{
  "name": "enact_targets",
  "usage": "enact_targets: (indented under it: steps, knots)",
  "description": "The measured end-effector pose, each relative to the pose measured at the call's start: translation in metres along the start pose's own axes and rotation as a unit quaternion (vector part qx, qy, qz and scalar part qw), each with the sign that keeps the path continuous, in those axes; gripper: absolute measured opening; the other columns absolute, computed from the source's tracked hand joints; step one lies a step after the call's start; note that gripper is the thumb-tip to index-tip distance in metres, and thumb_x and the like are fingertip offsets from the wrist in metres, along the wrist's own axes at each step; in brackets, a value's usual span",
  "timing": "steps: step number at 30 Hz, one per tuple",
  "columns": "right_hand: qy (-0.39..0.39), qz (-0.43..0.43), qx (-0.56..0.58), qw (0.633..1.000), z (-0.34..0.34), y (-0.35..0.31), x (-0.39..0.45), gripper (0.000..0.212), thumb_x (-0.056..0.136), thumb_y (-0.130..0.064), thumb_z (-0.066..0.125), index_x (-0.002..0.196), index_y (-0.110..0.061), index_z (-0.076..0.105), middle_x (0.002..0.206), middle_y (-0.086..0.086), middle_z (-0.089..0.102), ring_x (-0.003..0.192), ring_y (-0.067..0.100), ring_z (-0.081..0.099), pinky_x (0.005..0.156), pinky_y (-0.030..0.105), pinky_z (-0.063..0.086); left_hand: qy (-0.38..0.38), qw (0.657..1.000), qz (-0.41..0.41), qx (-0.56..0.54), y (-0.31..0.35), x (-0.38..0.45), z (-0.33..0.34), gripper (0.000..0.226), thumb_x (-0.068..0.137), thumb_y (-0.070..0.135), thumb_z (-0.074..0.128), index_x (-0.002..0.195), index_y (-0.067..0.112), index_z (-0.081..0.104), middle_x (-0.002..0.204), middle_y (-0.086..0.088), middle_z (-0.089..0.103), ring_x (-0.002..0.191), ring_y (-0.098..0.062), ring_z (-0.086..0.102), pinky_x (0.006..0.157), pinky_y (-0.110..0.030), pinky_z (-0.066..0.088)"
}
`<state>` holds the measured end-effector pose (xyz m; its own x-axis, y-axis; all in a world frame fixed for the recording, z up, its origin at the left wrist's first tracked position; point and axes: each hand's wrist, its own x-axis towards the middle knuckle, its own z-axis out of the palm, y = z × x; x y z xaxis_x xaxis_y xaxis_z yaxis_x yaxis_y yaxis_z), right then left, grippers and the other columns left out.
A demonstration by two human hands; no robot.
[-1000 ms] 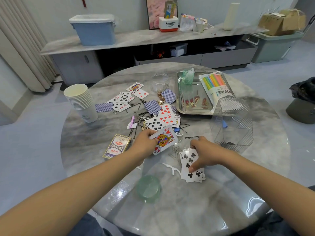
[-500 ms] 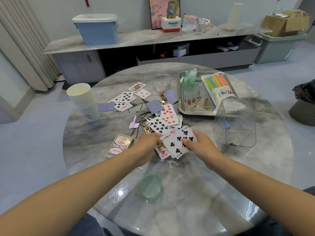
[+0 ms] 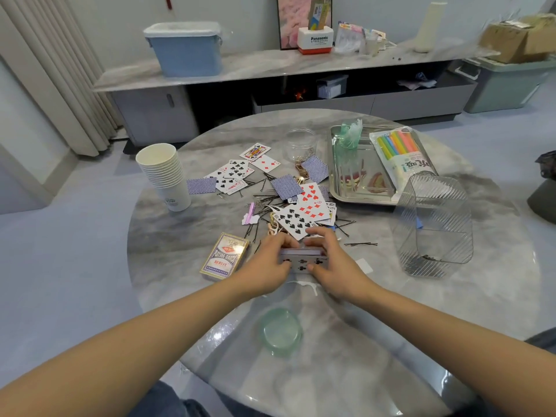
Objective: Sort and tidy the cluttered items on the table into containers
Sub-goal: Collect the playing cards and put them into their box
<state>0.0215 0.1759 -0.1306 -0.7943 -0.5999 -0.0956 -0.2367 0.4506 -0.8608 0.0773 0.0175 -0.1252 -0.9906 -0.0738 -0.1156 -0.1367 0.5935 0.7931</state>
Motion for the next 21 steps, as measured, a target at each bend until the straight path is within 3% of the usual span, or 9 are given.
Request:
enact_targets:
  steps: [3,5,9,12,15,17,19,21]
  knots:
    - [-0.013,-0.012,-0.029,0.999,0.005,0.003,0.001,0.056,0.088,0.002,0.053,0.133,-0.021,0.030,0.128,-0.001,0.043,0.115,0.010,0.045,0.084,-0.001,0.031,0.001,0.999,-0.017,-0.039,0.000,0.000,0.007,0.037,0.087,-0.001,0.049,0.109,0.029,0.045,0.124,-0.003,0.041,0.109,-0.010,0.044,0.084,-0.013,0.033]
    - [-0.003,-0.017,-0.045,0.999,0.007,0.004,0.003,0.049,0.087,0.005,0.050,0.129,-0.016,0.033,0.126,0.002,0.041,0.114,0.011,0.042,0.080,-0.006,0.028,0.006,0.999,-0.010,-0.040,0.001,0.003,0.010,0.036,0.088,0.000,0.048,0.113,0.026,0.044,0.123,-0.003,0.040,0.105,-0.009,0.043,0.076,-0.007,0.032]
    - [0.033,-0.002,-0.091,0.995,0.006,0.002,0.006,0.025,0.089,0.002,0.047,0.103,-0.019,0.043,0.104,0.001,0.049,0.089,0.011,0.047,0.064,0.006,0.037,0.023,1.000,0.009,0.011,0.002,0.007,0.013,0.027,0.088,-0.001,0.046,0.110,0.015,0.047,0.112,-0.002,0.047,0.094,-0.011,0.045,0.066,-0.008,0.034]
    - [0.023,0.037,-0.109,0.993,-0.001,-0.007,0.012,0.021,0.090,-0.002,0.049,0.107,-0.015,0.048,0.104,0.002,0.055,0.085,0.012,0.049,0.056,0.008,0.037,0.056,0.997,-0.039,-0.033,0.004,0.008,0.010,0.026,0.086,-0.002,0.048,0.106,0.014,0.053,0.101,0.000,0.054,0.090,-0.015,0.051,0.067,-0.017,0.041]
    - [-0.008,0.088,-0.094,0.992,-0.016,-0.024,0.022,0.022,0.091,-0.009,0.053,0.112,-0.016,0.051,0.103,0.002,0.057,0.091,0.018,0.054,0.067,0.023,0.044,0.070,0.974,-0.126,-0.173,0.008,0.016,-0.006,0.022,0.084,0.001,0.056,0.093,0.021,0.056,0.098,-0.003,0.061,0.086,-0.019,0.058,0.074,-0.031,0.050]
    - [-0.016,0.118,-0.036,0.992,-0.025,-0.032,0.032,0.021,0.090,-0.009,0.056,0.108,-0.017,0.053,0.101,0.005,0.060,0.090,0.022,0.058,0.077,0.034,0.048,0.035,0.946,-0.158,-0.280,0.013,0.022,-0.020,0.019,0.087,0.002,0.055,0.093,0.020,0.057,0.099,-0.009,0.062,0.086,-0.022,0.060,0.077,-0.037,0.051]
    - [-0.025,0.139,0.042,0.989,-0.030,-0.038,0.041,0.022,0.088,-0.002,0.057,0.107,-0.011,0.055,0.098,0.010,0.060,0.082,0.022,0.058,0.075,0.036,0.048,0.013,0.933,-0.164,-0.319,0.015,0.028,-0.030,0.018,0.091,0.001,0.051,0.100,0.016,0.057,0.099,-0.011,0.062,0.088,-0.025,0.061,0.080,-0.041,0.051]
    - [-0.035,0.147,0.105,0.983,-0.033,-0.041,0.050,0.026,0.087,0.003,0.057,0.110,-0.007,0.056,0.095,0.010,0.060,0.079,0.018,0.057,0.074,0.031,0.048,0.029,0.942,-0.158,-0.295,0.015,0.034,-0.036,0.020,0.093,0.002,0.049,0.104,0.015,0.057,0.103,-0.012,0.063,0.092,-0.028,0.062,0.085,-0.044,0.051]
